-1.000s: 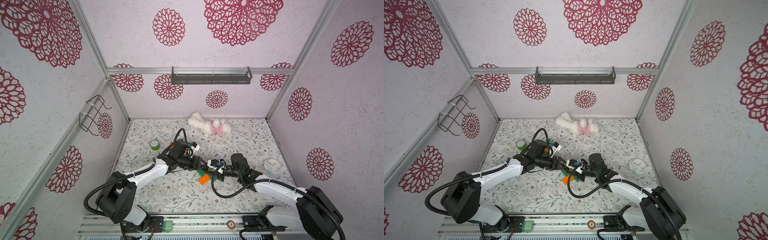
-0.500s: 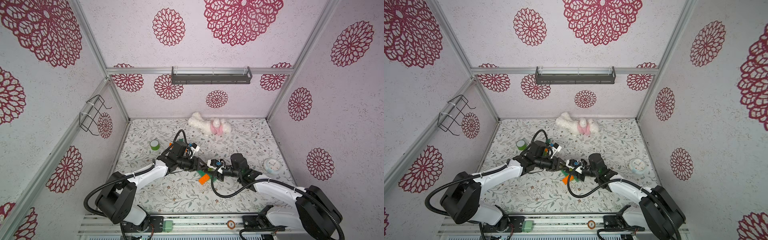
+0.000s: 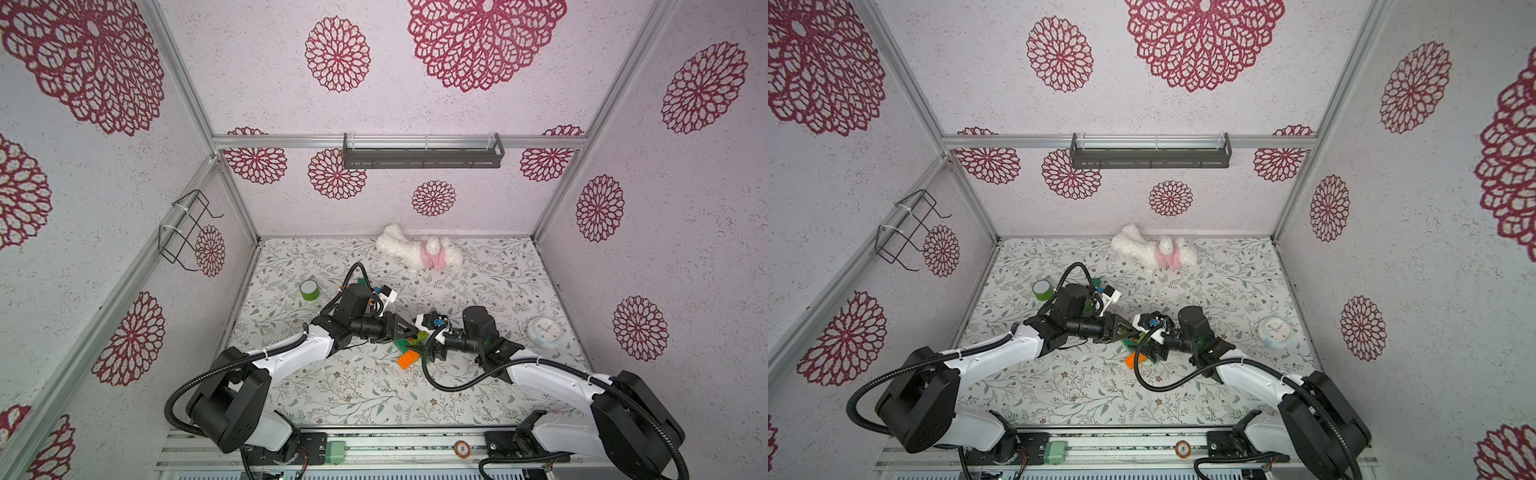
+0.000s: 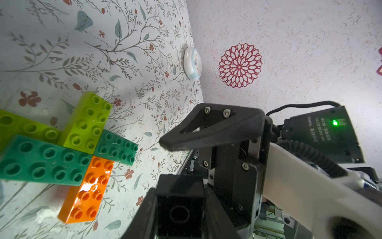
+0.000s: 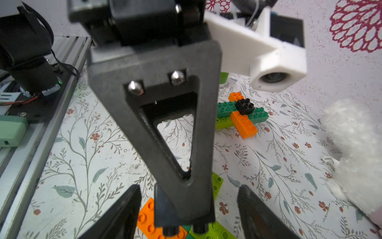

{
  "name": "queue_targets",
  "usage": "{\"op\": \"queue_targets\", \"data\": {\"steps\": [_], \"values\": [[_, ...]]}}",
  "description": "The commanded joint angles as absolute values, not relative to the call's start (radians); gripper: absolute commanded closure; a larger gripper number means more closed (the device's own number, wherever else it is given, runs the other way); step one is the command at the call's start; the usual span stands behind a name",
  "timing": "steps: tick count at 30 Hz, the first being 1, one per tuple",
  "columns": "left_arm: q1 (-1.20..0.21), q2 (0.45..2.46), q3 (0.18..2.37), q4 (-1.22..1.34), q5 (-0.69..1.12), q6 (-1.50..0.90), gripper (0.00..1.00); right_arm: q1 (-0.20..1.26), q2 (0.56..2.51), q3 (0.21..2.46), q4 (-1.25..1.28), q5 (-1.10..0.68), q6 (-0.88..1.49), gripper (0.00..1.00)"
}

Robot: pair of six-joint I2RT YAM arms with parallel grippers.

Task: Assemble a small pinwheel with lego
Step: Pick up the lego brick from the center of the board.

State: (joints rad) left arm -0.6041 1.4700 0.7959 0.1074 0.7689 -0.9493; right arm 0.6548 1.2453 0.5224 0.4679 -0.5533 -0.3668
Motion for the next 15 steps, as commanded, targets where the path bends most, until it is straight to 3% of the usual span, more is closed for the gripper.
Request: {"op": "queue_targets", "data": {"steps": [1, 5, 15], "values": [[-0.574, 1.425, 0.753, 0.3, 0.798, -1.08, 0.82, 0.634, 1.204, 0.482, 0.604, -0.561, -0.282, 0.16], [-0.525, 1.38, 0.685, 0.45, 0.83, -1.172, 0.82, 0.568, 1.204, 0.417, 0.822, -0.63, -0.144, 0.08], [-0.454, 1.319, 0.577, 0.701, 0.937, -1.267, 0.82, 0.541, 1.344, 0.426, 1.223, -0.835, 0.046, 0.1]]}}
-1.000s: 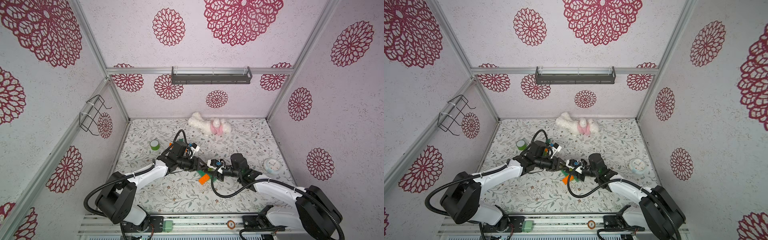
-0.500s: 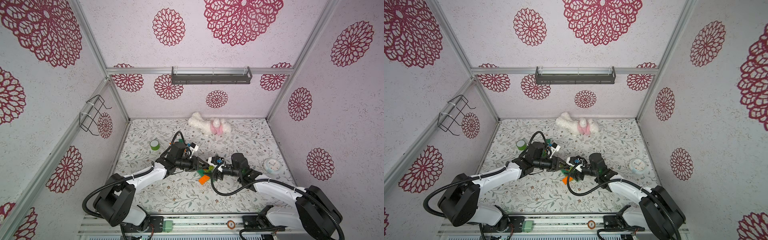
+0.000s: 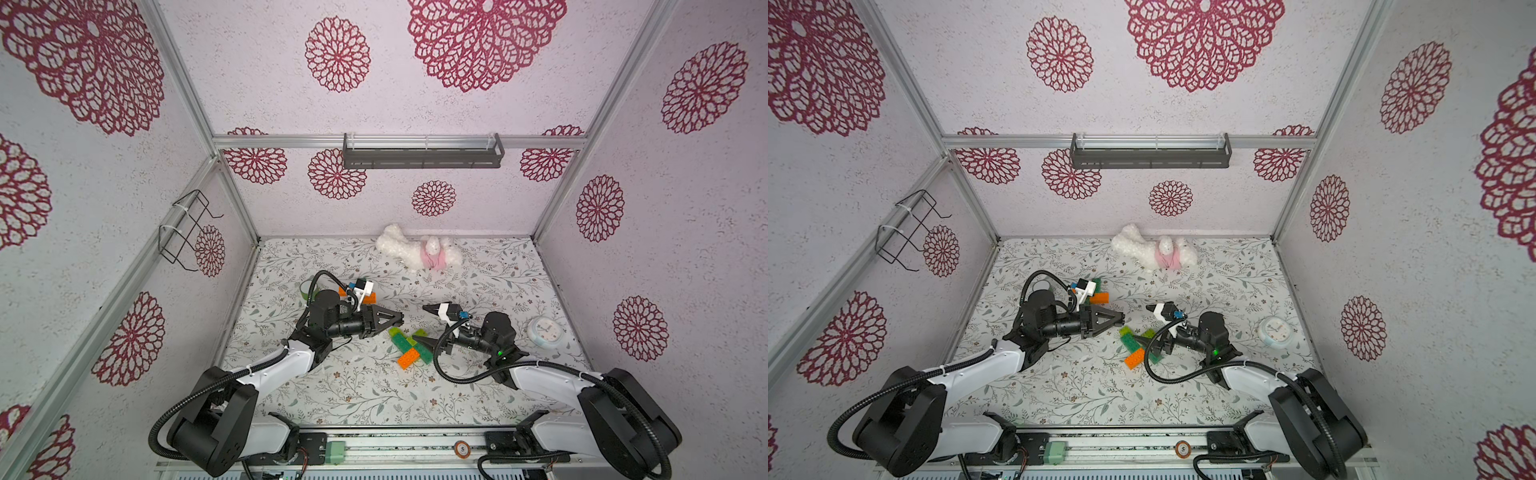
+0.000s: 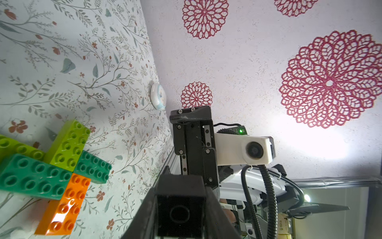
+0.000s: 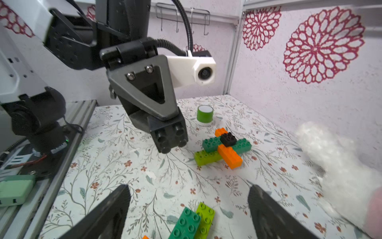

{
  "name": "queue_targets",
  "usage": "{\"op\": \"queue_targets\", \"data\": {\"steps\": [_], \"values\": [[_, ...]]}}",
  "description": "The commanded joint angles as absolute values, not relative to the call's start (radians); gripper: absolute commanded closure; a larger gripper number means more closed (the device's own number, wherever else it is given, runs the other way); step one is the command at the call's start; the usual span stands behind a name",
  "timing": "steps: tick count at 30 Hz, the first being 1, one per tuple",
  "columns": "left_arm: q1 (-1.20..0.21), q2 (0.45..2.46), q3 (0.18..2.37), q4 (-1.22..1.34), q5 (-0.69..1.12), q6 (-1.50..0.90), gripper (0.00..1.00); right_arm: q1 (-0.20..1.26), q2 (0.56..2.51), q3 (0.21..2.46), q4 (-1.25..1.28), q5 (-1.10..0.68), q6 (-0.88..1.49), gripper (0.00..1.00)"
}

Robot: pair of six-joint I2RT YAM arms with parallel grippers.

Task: Assemble a small pinwheel with lego
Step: Pick up the lego brick from the center of the board.

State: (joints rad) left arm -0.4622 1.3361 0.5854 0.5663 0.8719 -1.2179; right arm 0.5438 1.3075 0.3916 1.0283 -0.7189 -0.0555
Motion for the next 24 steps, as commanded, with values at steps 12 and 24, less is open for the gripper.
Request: {"op": "queue_targets", "data": {"steps": [12, 24], "values": [[-0.484, 1.332, 0.581, 0.76, 0.953, -1.267, 0.81, 0.59, 1.424, 0.508, 1.241, -0.892, 0.042, 0.18], [-0.505, 1.361, 0.572, 0.789, 0.942, -1.279, 0.81, 0.605, 1.445, 0.526, 1.243, -0.858, 0.036, 0.37]]}}
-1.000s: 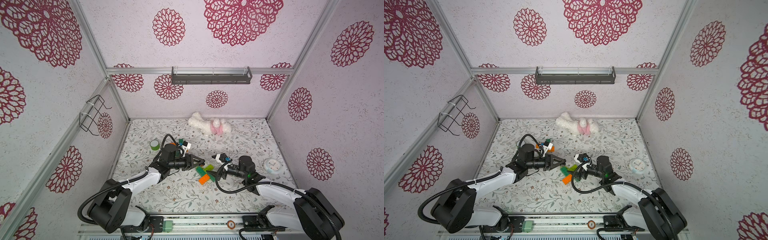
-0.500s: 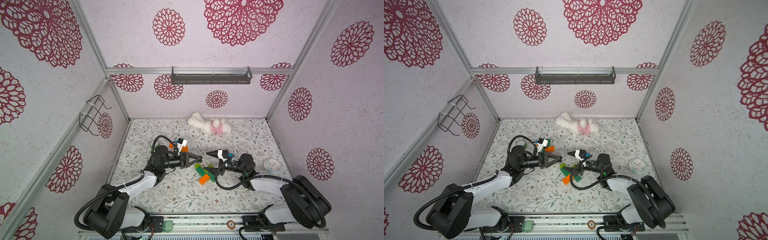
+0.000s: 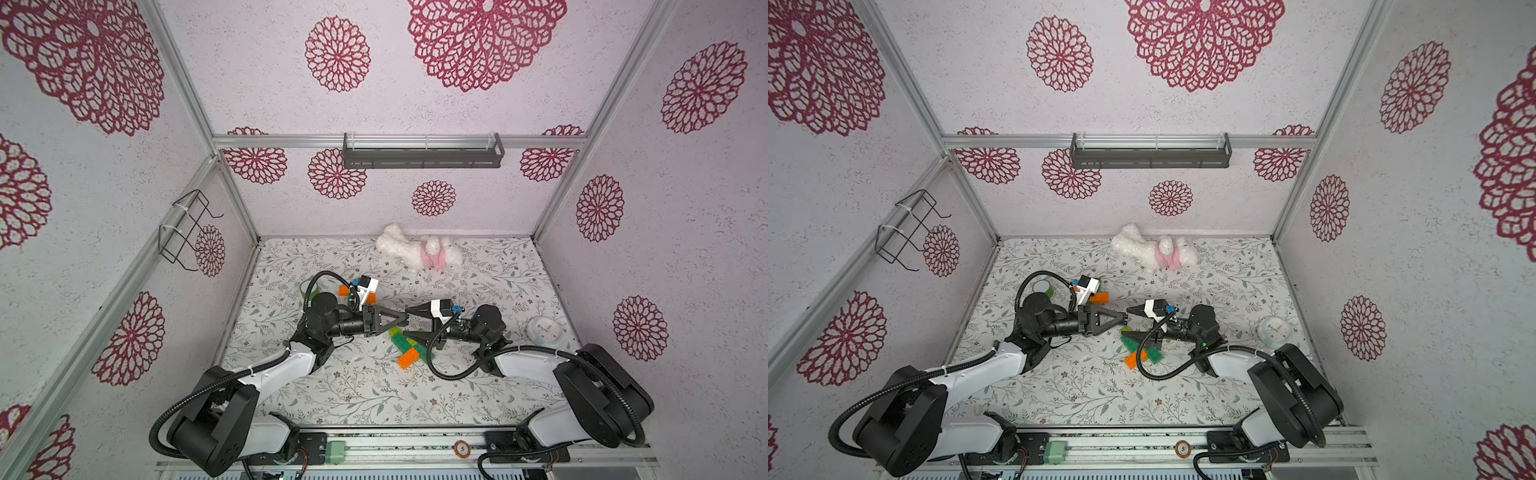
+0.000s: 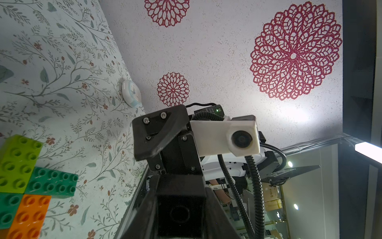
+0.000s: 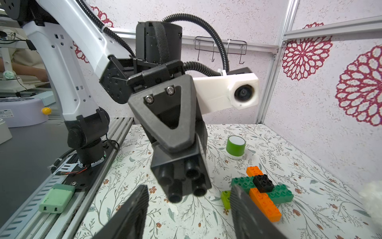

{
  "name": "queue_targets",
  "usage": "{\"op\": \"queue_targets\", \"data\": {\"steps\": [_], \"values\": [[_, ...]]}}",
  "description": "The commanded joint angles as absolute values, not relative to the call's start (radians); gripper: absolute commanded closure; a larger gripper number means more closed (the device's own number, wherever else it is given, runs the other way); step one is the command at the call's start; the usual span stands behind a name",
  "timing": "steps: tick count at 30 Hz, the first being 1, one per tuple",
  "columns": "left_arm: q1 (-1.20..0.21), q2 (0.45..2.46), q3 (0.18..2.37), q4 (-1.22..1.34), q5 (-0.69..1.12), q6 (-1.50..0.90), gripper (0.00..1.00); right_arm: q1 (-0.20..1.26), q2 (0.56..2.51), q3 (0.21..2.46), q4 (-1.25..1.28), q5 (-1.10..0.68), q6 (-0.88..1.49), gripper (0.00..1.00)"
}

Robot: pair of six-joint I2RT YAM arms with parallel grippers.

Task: Assemble a small pinwheel with lego
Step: Pick up the lego brick from the center of the board.

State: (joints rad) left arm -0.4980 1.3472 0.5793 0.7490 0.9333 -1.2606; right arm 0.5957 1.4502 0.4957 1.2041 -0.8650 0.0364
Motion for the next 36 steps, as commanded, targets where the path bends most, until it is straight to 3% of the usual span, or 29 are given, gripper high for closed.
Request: {"op": "queue_targets", "data": {"steps": [1, 18, 31, 36], "values": [[-0.506, 1.363, 0.572, 0.787, 0.94, -1.281, 0.81, 0.607, 1.444, 0.526, 1.239, -0.848, 0.03, 0.37], [-0.52, 1.393, 0.555, 0.831, 0.92, -1.305, 0.81, 0.615, 1.45, 0.509, 1.265, -0.768, 0.0, 0.35], [-0.521, 1.396, 0.554, 0.873, 0.91, -1.324, 0.81, 0.615, 1.463, 0.506, 1.268, -0.775, 0.013, 0.49], [-0.521, 1.415, 0.546, 0.893, 0.902, -1.335, 0.81, 0.615, 1.461, 0.493, 1.31, -0.752, 0.028, 0.49]]}}
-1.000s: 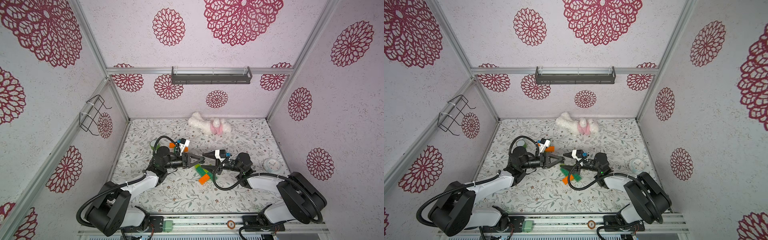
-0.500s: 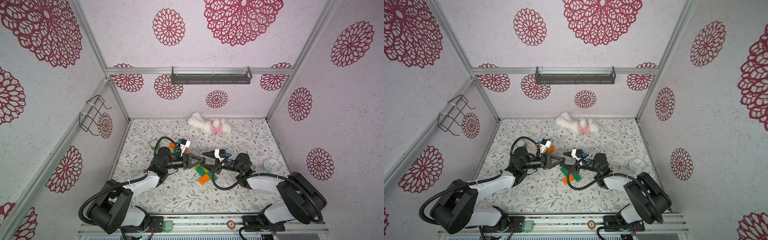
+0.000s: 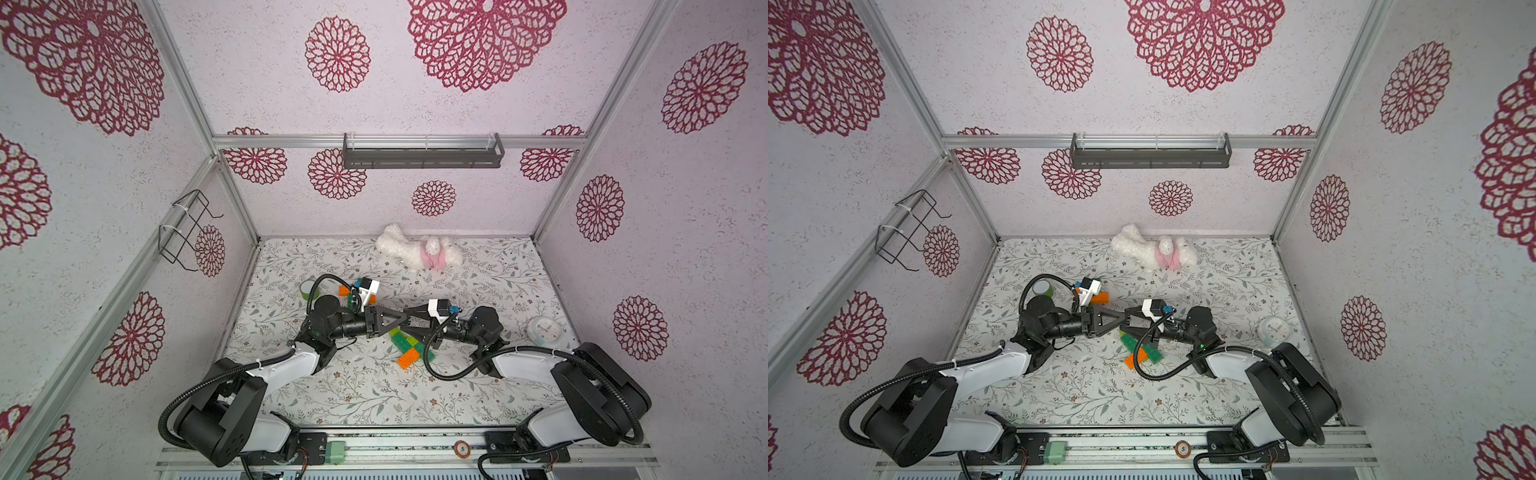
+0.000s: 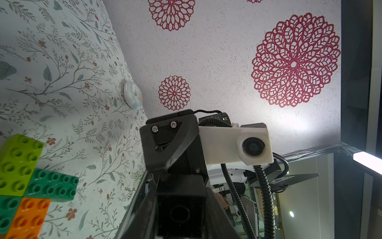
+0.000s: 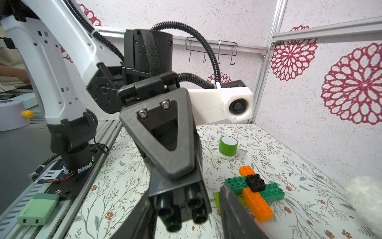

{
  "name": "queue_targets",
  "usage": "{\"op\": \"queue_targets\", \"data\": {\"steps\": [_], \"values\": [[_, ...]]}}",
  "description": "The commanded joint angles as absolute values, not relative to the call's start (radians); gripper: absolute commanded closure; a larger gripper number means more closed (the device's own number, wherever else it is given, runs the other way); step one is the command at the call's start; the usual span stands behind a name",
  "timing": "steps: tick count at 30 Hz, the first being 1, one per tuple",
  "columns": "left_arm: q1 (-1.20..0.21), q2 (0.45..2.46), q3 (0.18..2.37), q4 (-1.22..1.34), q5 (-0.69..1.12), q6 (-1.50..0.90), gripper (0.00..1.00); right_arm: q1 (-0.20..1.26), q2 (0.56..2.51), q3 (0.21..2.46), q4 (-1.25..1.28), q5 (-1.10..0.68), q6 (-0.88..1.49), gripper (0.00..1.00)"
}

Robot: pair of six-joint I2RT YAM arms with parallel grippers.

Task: Assemble a small pinwheel with lego
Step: Pick up the lego brick from the center of the board.

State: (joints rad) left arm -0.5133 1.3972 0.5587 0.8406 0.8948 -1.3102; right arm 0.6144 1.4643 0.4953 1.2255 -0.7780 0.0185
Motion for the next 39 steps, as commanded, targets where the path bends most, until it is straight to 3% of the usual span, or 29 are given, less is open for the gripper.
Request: {"op": "queue_targets", "data": {"steps": [1, 5, 12, 19, 39], "values": [[-0.521, 1.423, 0.543, 0.911, 0.903, -1.345, 0.81, 0.615, 1.46, 0.492, 1.315, -0.747, 0.026, 0.47], [-0.52, 1.441, 0.541, 0.952, 0.905, -1.373, 0.81, 0.617, 1.455, 0.491, 1.307, -0.741, 0.009, 0.41], [-0.52, 1.44, 0.542, 0.945, 0.902, -1.369, 0.81, 0.617, 1.462, 0.496, 1.288, -0.765, 0.0, 0.49], [-0.521, 1.446, 0.547, 0.96, 0.899, -1.387, 0.81, 0.617, 1.462, 0.488, 1.278, -0.761, -0.015, 0.44], [-0.516, 1.455, 0.54, 0.984, 0.887, -1.402, 0.77, 0.617, 1.442, 0.479, 1.247, -0.764, -0.019, 0.59]]}}
